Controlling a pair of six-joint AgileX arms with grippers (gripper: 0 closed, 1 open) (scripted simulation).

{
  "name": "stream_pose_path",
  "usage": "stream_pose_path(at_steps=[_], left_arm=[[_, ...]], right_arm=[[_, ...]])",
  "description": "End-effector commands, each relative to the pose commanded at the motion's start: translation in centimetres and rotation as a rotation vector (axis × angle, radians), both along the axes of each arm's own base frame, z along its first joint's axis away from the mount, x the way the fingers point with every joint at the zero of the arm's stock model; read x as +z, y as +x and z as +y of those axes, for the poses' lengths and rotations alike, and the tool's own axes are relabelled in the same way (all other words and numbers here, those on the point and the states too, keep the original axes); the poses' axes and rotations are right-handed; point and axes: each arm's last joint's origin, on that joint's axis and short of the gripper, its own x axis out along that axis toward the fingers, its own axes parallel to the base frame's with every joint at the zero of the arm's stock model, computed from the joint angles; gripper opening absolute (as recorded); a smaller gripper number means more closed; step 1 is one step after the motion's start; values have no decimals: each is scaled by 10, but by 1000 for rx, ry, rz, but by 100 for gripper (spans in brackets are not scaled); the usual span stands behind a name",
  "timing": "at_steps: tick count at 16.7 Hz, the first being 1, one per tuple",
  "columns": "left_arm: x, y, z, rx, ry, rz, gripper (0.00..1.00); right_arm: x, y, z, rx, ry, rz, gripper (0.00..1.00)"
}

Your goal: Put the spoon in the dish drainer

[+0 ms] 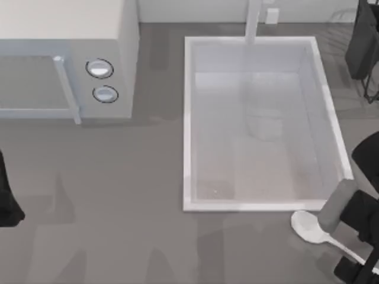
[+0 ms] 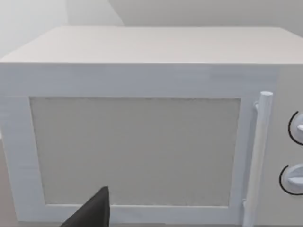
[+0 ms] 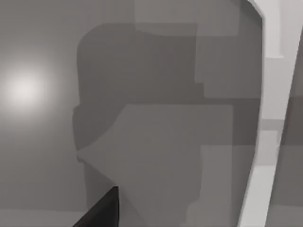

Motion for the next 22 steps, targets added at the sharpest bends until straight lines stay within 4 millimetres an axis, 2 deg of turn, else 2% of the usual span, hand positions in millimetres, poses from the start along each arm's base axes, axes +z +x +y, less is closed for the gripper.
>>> stream_pose_path(at_steps=[8,9,11,13,17,22], left_arm=[[0,0,0,0,0,0,100],[0,0,0,0,0,0,100],[0,0,0,0,0,0,100],[0,0,0,0,0,0,100],[0,0,0,0,0,0,100],[0,0,0,0,0,0,100]], right_arm=[[0,0,0,0,0,0,0],[22,2,1,-5,23,-19,0],[25,4,2,-1,24,-20,0],[38,10,5,5,26,-25,0],[90,25,11,9,24,-16,0],[173,17,7,3,9,23,0]])
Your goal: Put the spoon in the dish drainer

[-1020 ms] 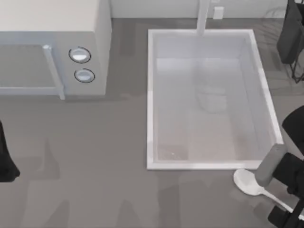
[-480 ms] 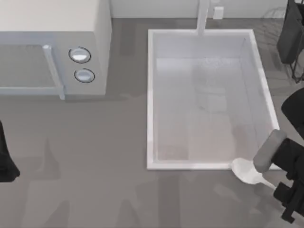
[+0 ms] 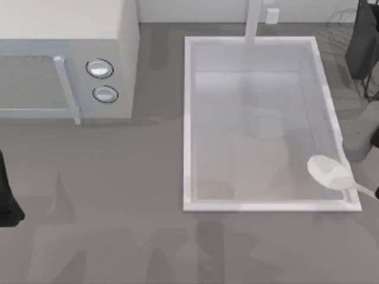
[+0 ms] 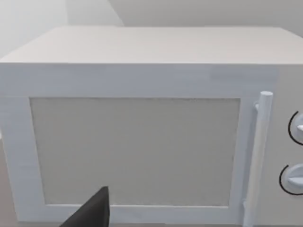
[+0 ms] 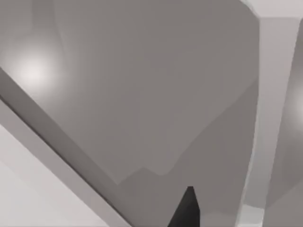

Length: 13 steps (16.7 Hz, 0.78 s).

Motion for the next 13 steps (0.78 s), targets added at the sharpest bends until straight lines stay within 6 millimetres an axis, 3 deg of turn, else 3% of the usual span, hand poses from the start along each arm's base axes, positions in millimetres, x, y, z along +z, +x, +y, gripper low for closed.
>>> stream_pose_path(at_steps=[4,10,13], left_arm=[[0,0,0,0,0,0,100],[0,0,0,0,0,0,100],[0,0,0,0,0,0,100]], right_arm=[[45,-13,-6,-8,13,-37,0],[47,-15,-6,-8,15,-40,0],[51,-10,-15,-83,73,-102,0]])
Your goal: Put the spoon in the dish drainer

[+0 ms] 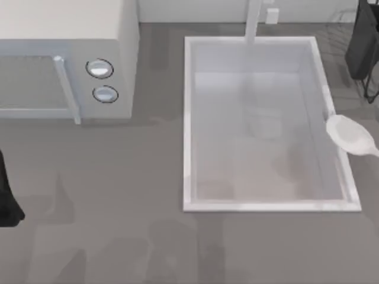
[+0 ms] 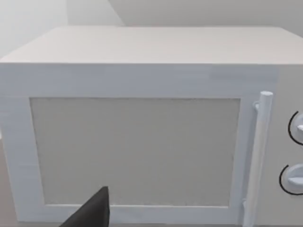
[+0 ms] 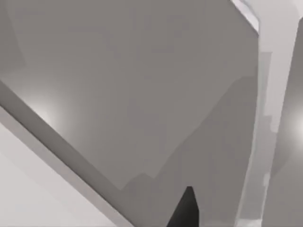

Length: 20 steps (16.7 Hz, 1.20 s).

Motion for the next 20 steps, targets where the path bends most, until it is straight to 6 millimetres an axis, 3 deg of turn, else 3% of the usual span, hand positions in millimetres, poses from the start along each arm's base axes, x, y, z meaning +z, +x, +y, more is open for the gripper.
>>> stream_pose_path(at_steps=[4,9,14,17,20], left_arm=[[0,0,0,0,0,0,100],[0,0,0,0,0,0,100],[0,0,0,0,0,0,100],[0,0,0,0,0,0,100],[0,0,0,0,0,0,100]], right_arm=[[11,17,-32,-232,174,-216,0],[37,33,-98,-535,423,-675,0],[77,6,-157,-656,559,-1144,0],[95,-18,-172,-663,579,-1316,0],[102,-29,-176,-658,583,-1378,0]])
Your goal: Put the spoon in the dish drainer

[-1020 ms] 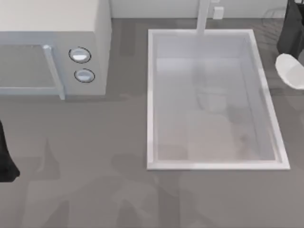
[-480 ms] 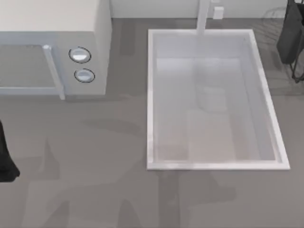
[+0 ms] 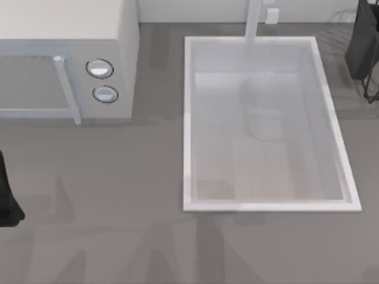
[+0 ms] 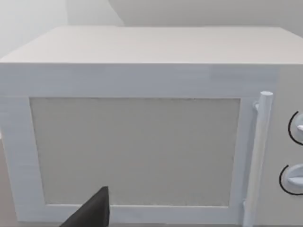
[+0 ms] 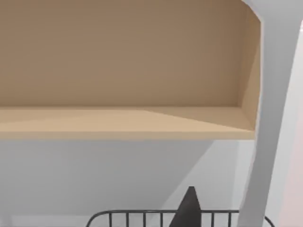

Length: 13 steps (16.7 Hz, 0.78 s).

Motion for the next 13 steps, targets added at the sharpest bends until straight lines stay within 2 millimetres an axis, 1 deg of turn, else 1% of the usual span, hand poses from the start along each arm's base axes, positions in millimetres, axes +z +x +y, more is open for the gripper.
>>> stream_pose_path(at_steps=[5,7,8,10,11,13], left_arm=[[0,0,0,0,0,0,100],[0,0,0,0,0,0,100],[0,0,0,0,0,0,100],[0,0,0,0,0,0,100],[0,0,0,0,0,0,100],[0,0,0,0,0,0,100]], right_arm=[[0,2,0,3,1,2,0],[-3,12,-4,7,2,3,0],[-8,22,-8,8,4,4,0],[-22,49,-19,8,6,7,0],[-32,65,-24,7,5,7,0],[-58,100,-32,4,1,2,0]])
